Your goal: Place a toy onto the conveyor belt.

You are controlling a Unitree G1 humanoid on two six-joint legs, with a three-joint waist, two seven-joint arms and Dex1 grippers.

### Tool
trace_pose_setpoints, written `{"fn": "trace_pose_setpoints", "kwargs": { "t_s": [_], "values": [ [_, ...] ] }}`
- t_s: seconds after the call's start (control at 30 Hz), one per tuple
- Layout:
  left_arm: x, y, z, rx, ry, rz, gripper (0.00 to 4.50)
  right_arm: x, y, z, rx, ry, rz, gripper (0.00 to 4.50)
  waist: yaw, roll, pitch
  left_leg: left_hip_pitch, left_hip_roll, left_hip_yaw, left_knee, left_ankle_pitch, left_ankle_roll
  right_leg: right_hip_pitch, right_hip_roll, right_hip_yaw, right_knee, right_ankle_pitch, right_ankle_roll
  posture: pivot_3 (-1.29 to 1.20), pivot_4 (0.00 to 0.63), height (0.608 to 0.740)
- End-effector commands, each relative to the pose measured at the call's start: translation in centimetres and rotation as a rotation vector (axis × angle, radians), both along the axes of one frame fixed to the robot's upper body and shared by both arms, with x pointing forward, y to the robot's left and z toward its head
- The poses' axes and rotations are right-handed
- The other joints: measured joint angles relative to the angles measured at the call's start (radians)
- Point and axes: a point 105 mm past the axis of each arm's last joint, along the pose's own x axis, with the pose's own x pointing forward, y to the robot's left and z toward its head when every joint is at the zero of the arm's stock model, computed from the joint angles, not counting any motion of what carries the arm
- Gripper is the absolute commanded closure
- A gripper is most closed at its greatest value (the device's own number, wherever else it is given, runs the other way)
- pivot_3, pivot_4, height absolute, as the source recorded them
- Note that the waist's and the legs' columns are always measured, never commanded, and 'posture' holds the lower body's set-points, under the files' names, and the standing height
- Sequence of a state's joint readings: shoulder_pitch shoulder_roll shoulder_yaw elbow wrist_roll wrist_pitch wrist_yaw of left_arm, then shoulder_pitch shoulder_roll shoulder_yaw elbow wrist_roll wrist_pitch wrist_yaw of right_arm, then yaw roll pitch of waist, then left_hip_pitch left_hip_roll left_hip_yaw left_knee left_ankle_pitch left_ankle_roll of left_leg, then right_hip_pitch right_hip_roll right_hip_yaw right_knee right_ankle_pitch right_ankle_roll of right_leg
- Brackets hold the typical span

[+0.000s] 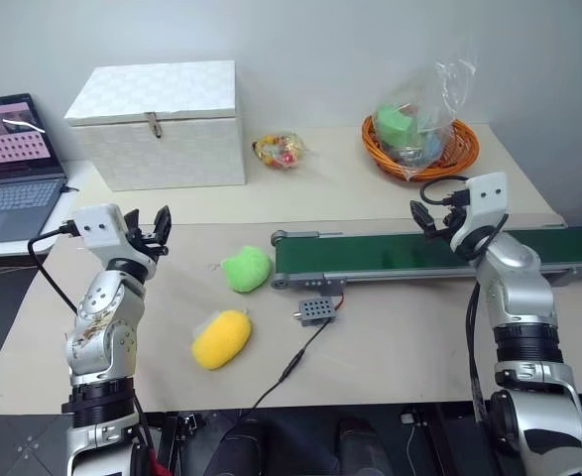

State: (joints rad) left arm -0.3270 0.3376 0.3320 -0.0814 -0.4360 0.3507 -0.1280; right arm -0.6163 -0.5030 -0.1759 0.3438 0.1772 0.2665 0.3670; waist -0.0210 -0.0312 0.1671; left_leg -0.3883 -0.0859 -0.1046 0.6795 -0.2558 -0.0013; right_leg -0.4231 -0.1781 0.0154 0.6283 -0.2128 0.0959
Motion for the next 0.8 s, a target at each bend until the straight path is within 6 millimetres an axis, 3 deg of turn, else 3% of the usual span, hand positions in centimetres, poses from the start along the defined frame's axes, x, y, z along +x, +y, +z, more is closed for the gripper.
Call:
{"fn": "trace_pose_setpoints", "kwargs": {
  "t_s": [0.03, 0.07, 0.13, 0.2, 0.27, 0.33, 0.53, 0.63, 0.7, 0.8],
  "values": [
    [-0.2, -0.5, 1.2, 0.044, -0.039, -0.009, 1.48, -0.2, 1.1, 1.4, -0.045, -0.051, 0.057, 0.00, 0.000, 0.000, 0.000, 0.000, 0.000, 0.000, 0.000, 0.000, 0.000, 0.000, 0.000, 0.000, 0.000, 0.000, 0.000, 0.00, 0.150, 0.738],
    [0.0, -0.7, 1.0, 0.038, -0.032, -0.017, 1.48, -1.5, 5.1, 1.7, -0.106, -0.051, 0.283, 0.00, -0.001, 0.000, 0.000, 0.000, 0.000, 0.000, 0.000, 0.000, 0.000, 0.000, 0.000, 0.000, 0.000, 0.000, 0.000, 0.00, 0.150, 0.738],
    [0.1, -0.9, 0.8, 0.029, -0.021, -0.021, 1.48, -6.7, 11.9, 1.8, -0.188, -0.041, 0.745, 0.00, -0.003, 0.000, 0.000, 0.000, 0.000, 0.000, 0.000, 0.000, 0.000, 0.000, 0.000, 0.000, 0.000, 0.000, 0.000, 0.00, 0.150, 0.738],
    [0.1, -0.9, 0.8, 0.034, -0.018, -0.021, 1.48, -11.0, 14.2, 2.1, -0.194, -0.016, 1.023, 0.00, -0.009, 0.000, 0.000, -0.001, 0.002, 0.000, -0.001, 0.000, 0.000, -0.001, 0.001, -0.001, -0.001, 0.000, 0.000, 0.00, 0.150, 0.738],
    [0.2, -1.0, 0.8, 0.038, -0.017, -0.027, 1.48, -14.0, 14.7, 2.6, -0.182, 0.012, 1.200, 0.00, -0.008, 0.000, 0.000, -0.001, 0.002, -0.002, -0.001, -0.001, 0.001, 0.000, 0.001, -0.001, -0.002, 0.000, 0.000, 0.00, 0.150, 0.738],
    [0.2, -1.1, 0.8, 0.040, -0.017, -0.031, 1.48, -15.5, 14.8, 2.8, -0.176, 0.031, 1.284, 0.00, 0.001, 0.000, 0.000, -0.001, 0.001, -0.002, 0.002, -0.002, 0.003, 0.002, 0.001, -0.001, -0.003, 0.000, 0.001, 0.00, 0.150, 0.738],
    [-0.5, -1.3, 0.9, 0.069, -0.010, -0.054, 1.48, -15.7, 14.8, 3.1, -0.182, 0.051, 1.310, 0.00, 0.007, 0.000, 0.000, 0.002, 0.001, -0.001, 0.001, -0.002, 0.003, 0.003, 0.001, -0.001, -0.003, 0.002, 0.001, 0.00, 0.150, 0.738],
    [-2.6, -1.1, -0.4, -0.251, 0.070, -0.239, 1.48, -15.6, 15.1, 2.9, -0.186, 0.054, 1.307, 0.00, 0.004, 0.000, 0.000, 0.000, 0.001, -0.001, 0.000, -0.002, 0.003, 0.001, 0.001, -0.001, -0.003, 0.002, 0.001, 0.00, 0.150, 0.738],
    [-5.3, -0.1, -0.9, -0.449, 0.094, -0.363, 1.48, -15.7, 15.0, 2.8, -0.185, 0.055, 1.306, 0.00, -0.004, 0.000, 0.000, 0.000, 0.002, -0.001, 0.000, -0.002, 0.003, -0.001, 0.001, -0.001, -0.002, 0.002, 0.001, 0.00, 0.150, 0.738],
    [-8.9, 3.9, -2.2, -0.734, 0.092, -0.337, 1.48, -15.7, 14.7, 2.5, -0.185, 0.065, 1.293, 0.00, -0.013, 0.000, 0.000, 0.000, 0.004, -0.001, 0.000, -0.002, 0.003, -0.002, 0.001, -0.001, -0.002, 0.002, 0.001, 0.00, 0.150, 0.738]
  ]
}}
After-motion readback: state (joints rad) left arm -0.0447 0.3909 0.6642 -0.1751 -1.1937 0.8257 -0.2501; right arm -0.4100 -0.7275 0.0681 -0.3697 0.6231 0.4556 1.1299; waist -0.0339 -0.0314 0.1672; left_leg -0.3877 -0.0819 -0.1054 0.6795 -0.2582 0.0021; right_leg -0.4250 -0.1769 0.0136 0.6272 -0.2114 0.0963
